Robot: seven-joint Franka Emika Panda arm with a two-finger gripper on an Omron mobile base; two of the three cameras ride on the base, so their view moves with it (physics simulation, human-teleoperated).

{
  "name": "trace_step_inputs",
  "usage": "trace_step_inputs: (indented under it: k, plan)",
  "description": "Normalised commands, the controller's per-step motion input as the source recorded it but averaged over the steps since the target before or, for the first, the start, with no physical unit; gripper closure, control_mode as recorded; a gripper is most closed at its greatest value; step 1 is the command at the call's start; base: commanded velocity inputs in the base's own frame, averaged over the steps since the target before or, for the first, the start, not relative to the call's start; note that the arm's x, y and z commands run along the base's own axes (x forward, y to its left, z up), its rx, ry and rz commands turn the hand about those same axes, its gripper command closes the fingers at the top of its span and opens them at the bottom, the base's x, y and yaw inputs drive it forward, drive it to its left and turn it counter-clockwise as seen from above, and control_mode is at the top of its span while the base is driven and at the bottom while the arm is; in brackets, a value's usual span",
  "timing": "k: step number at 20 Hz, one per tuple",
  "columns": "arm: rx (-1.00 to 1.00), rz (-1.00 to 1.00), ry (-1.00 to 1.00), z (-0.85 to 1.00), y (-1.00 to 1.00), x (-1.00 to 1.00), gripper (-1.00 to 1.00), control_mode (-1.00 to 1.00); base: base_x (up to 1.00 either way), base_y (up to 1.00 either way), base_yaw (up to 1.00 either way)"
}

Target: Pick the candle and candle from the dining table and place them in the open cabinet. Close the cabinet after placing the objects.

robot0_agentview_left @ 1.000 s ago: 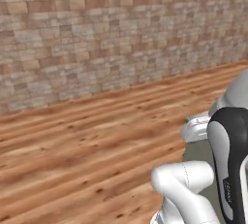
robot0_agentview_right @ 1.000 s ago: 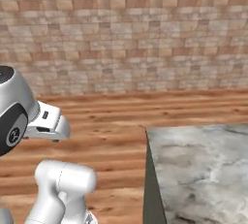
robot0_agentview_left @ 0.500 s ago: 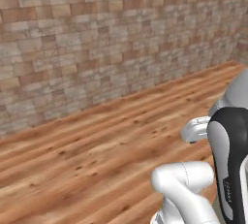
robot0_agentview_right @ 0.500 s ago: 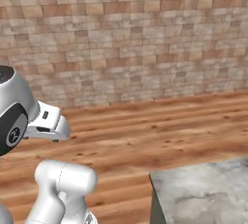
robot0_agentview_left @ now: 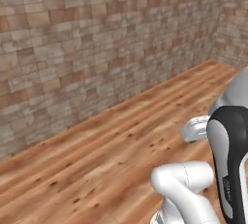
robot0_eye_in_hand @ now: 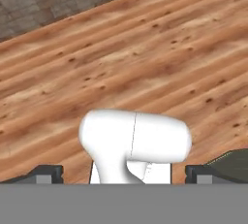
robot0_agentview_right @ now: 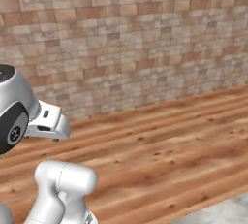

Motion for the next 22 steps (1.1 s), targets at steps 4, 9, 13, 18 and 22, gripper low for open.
trace_step_inputs:
  k: [4, 9, 13, 18, 22]
  plan:
    - [0.00, 0.00, 0.00, 0.00, 0.00, 0.00, -1.00, 1.00, 0.49, 0.00, -0.52]
    - [0.00, 0.00, 0.00, 0.00, 0.00, 0.00, -1.00, 1.00, 0.39, 0.00, -0.64]
    - [0.00, 0.00, 0.00, 0.00, 0.00, 0.00, -1.00, 1.00, 0.37, 0.00, -0.68]
    - [0.00, 0.00, 0.00, 0.00, 0.00, 0.00, -1.00, 1.00, 0.45, 0.18, -0.50]
    - [0.00, 0.00, 0.00, 0.00, 0.00, 0.00, -1.00, 1.00, 0.67, 0.44, -0.38]
